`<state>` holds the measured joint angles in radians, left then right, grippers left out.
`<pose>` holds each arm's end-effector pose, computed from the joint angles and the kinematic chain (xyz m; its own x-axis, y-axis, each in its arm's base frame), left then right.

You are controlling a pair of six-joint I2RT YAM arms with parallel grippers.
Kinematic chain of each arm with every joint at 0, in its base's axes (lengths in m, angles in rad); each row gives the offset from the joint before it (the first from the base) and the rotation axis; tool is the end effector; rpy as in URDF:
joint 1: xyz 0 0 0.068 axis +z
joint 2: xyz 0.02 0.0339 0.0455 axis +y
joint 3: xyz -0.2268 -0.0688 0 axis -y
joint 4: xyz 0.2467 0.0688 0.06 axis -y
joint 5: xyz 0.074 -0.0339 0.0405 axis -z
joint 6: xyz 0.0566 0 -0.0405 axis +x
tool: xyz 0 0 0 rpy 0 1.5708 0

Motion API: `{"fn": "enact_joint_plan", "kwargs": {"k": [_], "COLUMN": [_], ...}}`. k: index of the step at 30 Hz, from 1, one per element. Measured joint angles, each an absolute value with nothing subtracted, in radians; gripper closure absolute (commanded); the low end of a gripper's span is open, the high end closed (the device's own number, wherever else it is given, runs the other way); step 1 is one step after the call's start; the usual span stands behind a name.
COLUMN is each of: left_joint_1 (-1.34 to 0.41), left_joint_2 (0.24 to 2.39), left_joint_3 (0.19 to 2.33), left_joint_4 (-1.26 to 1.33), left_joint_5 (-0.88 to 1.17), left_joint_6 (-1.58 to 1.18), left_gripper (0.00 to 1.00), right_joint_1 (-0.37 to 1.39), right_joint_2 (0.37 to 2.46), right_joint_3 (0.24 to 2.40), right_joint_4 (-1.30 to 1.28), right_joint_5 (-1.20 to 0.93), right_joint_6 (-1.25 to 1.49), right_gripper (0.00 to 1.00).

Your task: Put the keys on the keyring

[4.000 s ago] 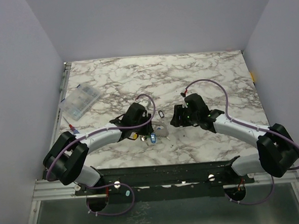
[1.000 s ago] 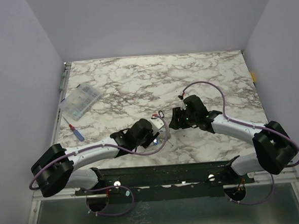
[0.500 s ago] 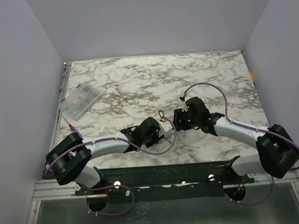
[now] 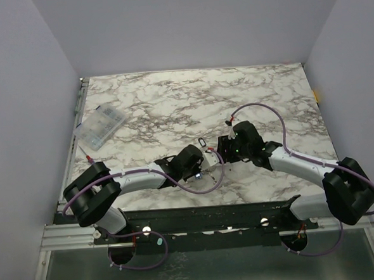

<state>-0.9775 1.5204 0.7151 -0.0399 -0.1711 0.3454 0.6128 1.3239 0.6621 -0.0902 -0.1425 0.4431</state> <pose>0.1807 -0.2507 0.1066 -0.1383 0.8019 -0.5813 0.8509 0.3965 0.3445 0.2334 0.1740 0.1403 -0.7853 -0.0334 -0.6182 -0.3514 0.8461 0.4008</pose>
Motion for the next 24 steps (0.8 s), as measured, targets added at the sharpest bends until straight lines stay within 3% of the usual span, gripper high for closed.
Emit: {"fn": "enact_joint_plan", "kwargs": {"k": [12, 15, 24], "left_joint_1": [-0.975, -0.974, -0.947], "left_joint_2": [1.514, 1.514, 1.512], "left_joint_3": [0.723, 0.723, 0.725], "left_joint_4": [-0.037, -0.029, -0.024], "left_joint_5": [-0.183, -0.183, -0.157], "left_joint_6": [0.352, 0.336, 0.295], "left_gripper": [0.83, 0.99, 1.0], "right_joint_1": [0.613, 0.613, 0.613], "right_joint_2": [1.313, 1.313, 1.302], "right_joint_3": [0.653, 0.653, 0.649], "right_joint_4": [-0.086, -0.082, -0.079], "right_joint_5": [-0.143, -0.143, -0.143], "right_joint_6": [0.443, 0.443, 0.443], "right_gripper": [0.44, 0.44, 0.44]}}
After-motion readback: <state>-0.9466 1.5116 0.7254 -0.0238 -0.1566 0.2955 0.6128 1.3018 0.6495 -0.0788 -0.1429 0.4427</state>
